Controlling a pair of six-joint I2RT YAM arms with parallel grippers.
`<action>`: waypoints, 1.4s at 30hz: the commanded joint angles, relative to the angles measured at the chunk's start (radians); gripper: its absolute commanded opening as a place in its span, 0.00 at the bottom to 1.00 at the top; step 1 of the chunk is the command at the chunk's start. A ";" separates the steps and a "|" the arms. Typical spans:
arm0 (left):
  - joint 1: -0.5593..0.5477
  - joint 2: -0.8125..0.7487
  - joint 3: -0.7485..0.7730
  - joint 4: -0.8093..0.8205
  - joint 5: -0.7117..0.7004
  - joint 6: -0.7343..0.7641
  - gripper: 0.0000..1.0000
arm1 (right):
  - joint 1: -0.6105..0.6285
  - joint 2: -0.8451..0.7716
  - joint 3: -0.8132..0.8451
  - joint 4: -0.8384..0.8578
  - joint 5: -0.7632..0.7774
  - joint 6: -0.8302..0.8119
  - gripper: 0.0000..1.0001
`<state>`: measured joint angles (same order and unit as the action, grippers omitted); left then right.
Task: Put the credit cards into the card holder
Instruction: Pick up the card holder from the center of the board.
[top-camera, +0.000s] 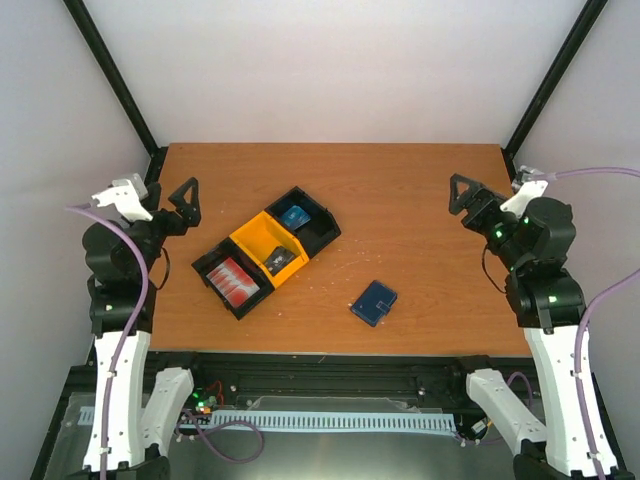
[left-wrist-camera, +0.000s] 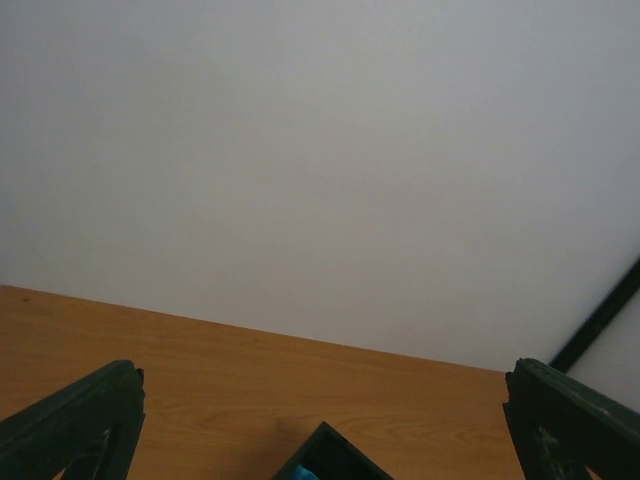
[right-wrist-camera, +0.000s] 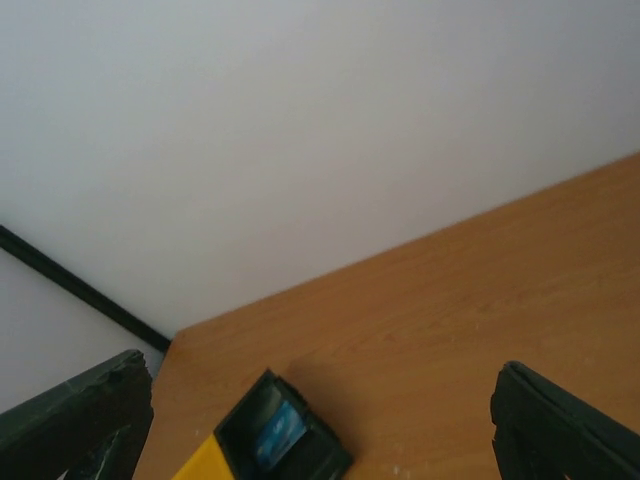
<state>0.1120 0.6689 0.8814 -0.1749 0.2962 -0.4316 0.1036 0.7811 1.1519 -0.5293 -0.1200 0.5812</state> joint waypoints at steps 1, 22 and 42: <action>0.022 0.001 -0.004 0.069 0.182 0.010 1.00 | -0.023 0.020 -0.053 -0.104 -0.116 0.049 0.91; -0.371 0.252 -0.088 -0.024 0.417 -0.140 0.99 | 0.127 0.185 -0.594 -0.181 -0.279 0.183 0.72; -0.889 0.858 -0.001 0.121 0.267 -0.156 0.78 | 0.214 0.366 -0.735 0.217 -0.177 0.165 0.59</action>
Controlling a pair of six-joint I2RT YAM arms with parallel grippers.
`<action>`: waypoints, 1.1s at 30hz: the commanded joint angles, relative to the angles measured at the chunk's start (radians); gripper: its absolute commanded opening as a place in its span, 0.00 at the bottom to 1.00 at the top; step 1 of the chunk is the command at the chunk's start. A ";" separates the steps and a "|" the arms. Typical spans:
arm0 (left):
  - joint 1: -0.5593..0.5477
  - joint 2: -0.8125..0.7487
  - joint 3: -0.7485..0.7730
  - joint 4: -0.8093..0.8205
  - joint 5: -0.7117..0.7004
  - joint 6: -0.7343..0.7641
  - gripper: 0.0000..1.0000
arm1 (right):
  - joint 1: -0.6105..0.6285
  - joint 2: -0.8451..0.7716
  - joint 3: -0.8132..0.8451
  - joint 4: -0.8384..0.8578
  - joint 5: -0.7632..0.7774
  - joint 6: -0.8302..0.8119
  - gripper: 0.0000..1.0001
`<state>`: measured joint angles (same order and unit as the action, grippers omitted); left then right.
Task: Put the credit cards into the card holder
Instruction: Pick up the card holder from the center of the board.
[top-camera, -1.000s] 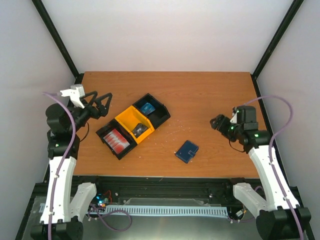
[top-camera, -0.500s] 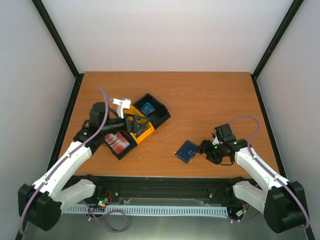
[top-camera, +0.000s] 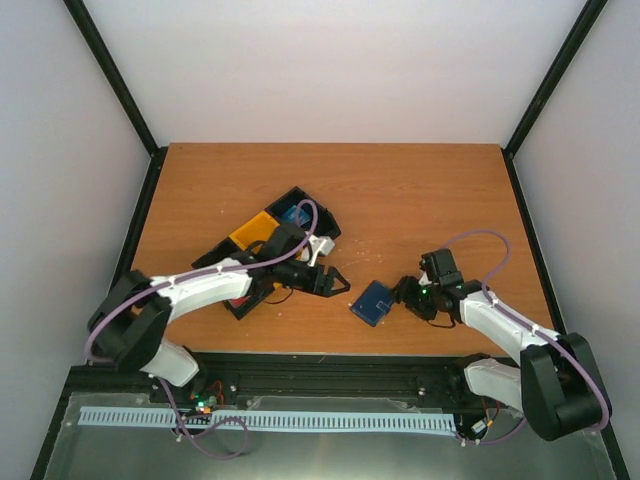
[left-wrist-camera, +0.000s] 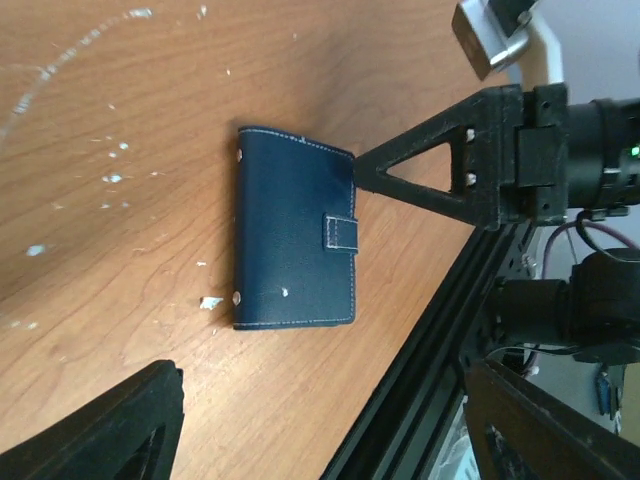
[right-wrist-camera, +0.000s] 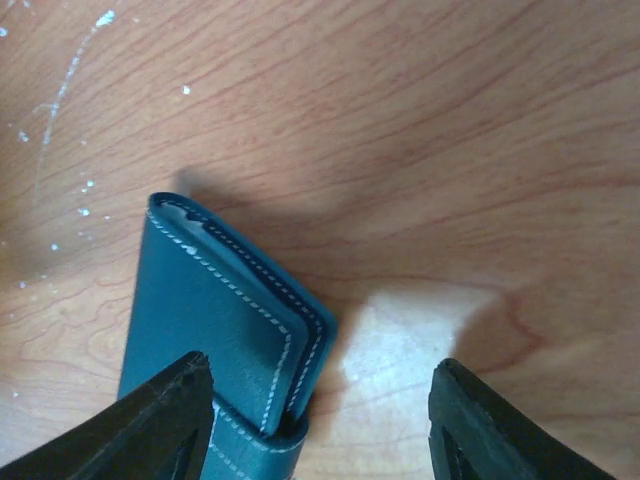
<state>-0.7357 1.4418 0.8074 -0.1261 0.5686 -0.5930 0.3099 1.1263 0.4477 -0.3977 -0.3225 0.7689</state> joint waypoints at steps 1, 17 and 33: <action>-0.049 0.122 0.088 0.070 -0.004 0.011 0.76 | 0.007 0.028 -0.035 0.096 0.024 -0.027 0.58; -0.094 0.463 0.237 0.029 0.017 0.031 0.36 | 0.007 0.118 -0.094 0.330 -0.188 -0.029 0.50; -0.094 0.510 0.269 -0.027 -0.047 0.099 0.18 | 0.009 0.163 -0.112 0.566 -0.354 0.058 0.27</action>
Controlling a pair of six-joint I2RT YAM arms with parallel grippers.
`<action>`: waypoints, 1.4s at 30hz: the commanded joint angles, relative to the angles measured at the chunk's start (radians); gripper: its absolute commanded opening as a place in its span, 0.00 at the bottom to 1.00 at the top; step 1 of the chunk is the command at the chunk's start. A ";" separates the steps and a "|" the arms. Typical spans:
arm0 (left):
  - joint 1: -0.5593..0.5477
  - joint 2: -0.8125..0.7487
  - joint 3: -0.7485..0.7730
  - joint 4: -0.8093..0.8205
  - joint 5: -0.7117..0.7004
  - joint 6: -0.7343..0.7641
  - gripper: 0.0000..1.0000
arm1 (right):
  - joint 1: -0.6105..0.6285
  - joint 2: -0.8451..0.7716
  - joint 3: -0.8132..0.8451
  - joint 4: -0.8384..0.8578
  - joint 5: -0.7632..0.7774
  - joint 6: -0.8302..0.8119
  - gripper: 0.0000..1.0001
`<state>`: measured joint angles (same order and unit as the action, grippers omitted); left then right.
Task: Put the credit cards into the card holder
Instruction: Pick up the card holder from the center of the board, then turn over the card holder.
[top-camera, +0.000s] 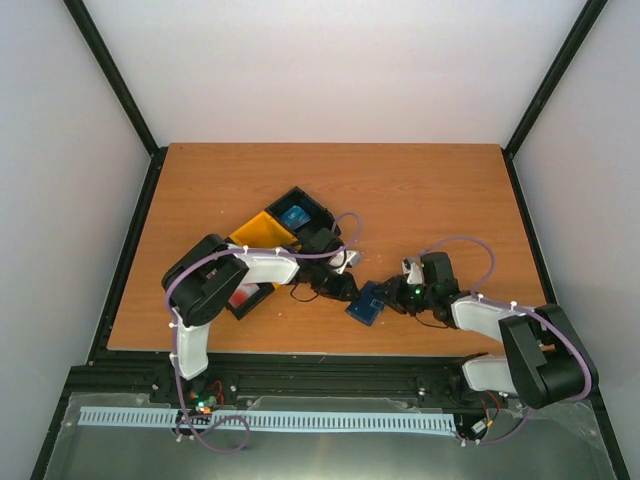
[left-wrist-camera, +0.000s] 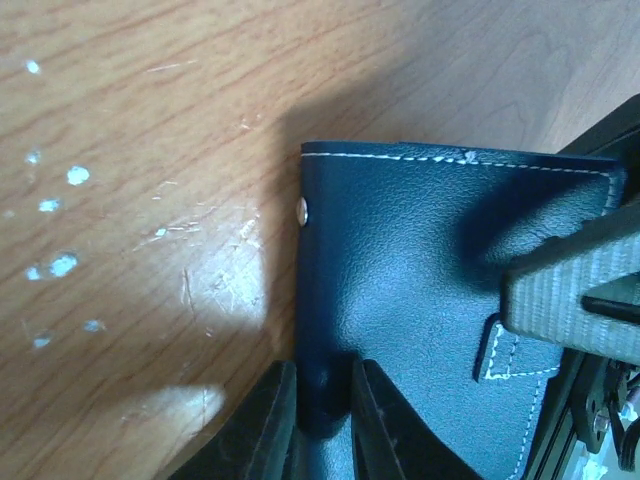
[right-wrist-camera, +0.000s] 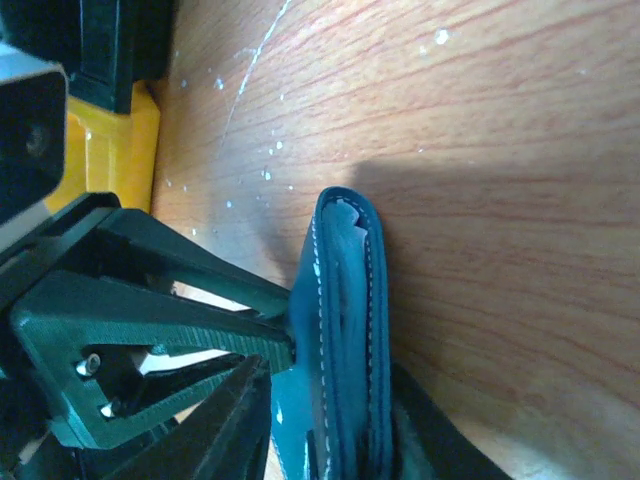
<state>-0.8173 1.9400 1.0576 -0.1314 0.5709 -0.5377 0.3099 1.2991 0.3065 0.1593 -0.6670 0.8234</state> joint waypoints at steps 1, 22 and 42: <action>-0.013 -0.001 0.011 -0.022 -0.060 0.045 0.19 | 0.008 -0.028 0.040 -0.026 0.020 0.001 0.20; -0.151 -0.504 -0.233 0.261 -0.336 0.573 0.85 | 0.009 0.080 0.610 -1.105 0.017 0.493 0.03; -0.214 -0.369 -0.150 0.238 -0.386 0.771 0.10 | 0.017 0.081 0.660 -1.107 -0.038 0.501 0.03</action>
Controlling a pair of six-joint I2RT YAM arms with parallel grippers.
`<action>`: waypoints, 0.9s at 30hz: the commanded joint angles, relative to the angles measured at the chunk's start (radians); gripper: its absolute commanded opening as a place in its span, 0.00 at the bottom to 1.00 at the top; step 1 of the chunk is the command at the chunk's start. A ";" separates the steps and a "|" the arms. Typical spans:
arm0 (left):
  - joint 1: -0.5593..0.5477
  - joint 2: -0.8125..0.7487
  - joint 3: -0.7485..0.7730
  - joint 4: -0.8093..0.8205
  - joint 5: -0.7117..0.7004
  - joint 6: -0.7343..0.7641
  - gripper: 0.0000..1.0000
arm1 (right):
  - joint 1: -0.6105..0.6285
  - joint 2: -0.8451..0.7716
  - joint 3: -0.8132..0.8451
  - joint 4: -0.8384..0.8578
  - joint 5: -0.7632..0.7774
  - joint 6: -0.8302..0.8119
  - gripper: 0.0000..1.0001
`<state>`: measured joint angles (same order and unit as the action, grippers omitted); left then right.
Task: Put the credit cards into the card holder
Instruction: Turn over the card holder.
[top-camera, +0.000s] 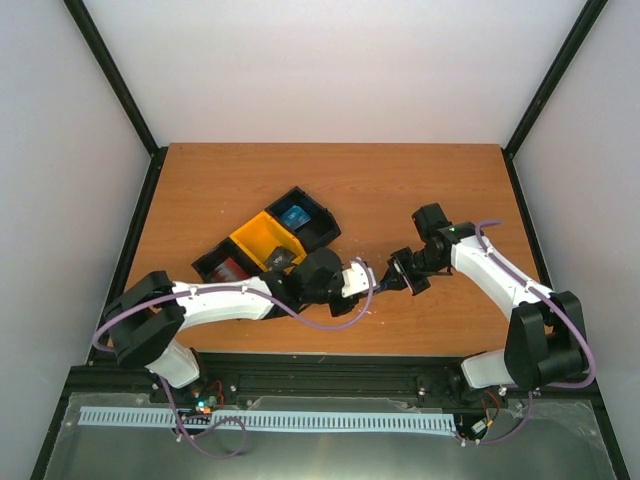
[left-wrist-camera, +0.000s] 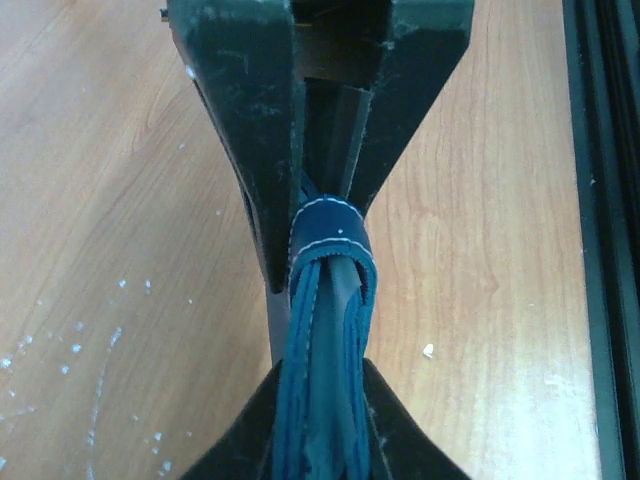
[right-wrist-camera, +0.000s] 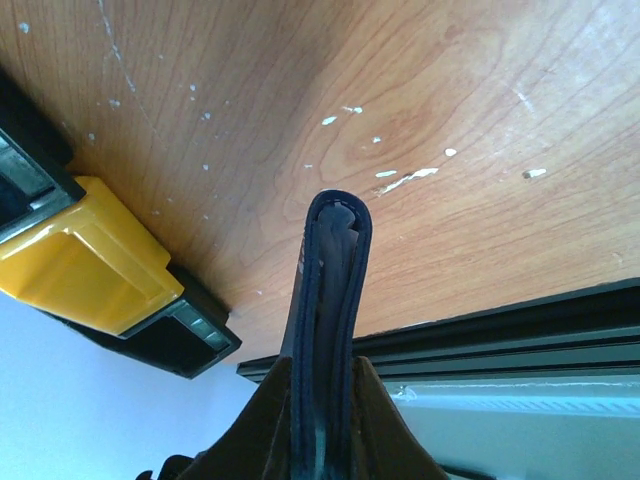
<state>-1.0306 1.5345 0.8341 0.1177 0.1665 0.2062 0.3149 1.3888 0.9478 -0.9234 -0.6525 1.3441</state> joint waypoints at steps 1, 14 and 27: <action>-0.001 0.042 0.080 -0.021 0.017 0.021 0.04 | 0.012 -0.007 0.015 -0.015 -0.050 -0.038 0.03; 0.050 -0.001 0.087 -0.237 0.163 -0.130 0.01 | -0.168 -0.207 -0.018 0.180 -0.057 -0.601 0.77; 0.244 -0.124 0.229 -0.552 0.672 -0.131 0.01 | -0.208 -0.468 -0.197 0.619 -0.420 -0.976 0.84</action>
<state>-0.8310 1.4326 0.9680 -0.3302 0.5888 0.0814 0.1005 0.9813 0.7841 -0.5072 -0.9192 0.4965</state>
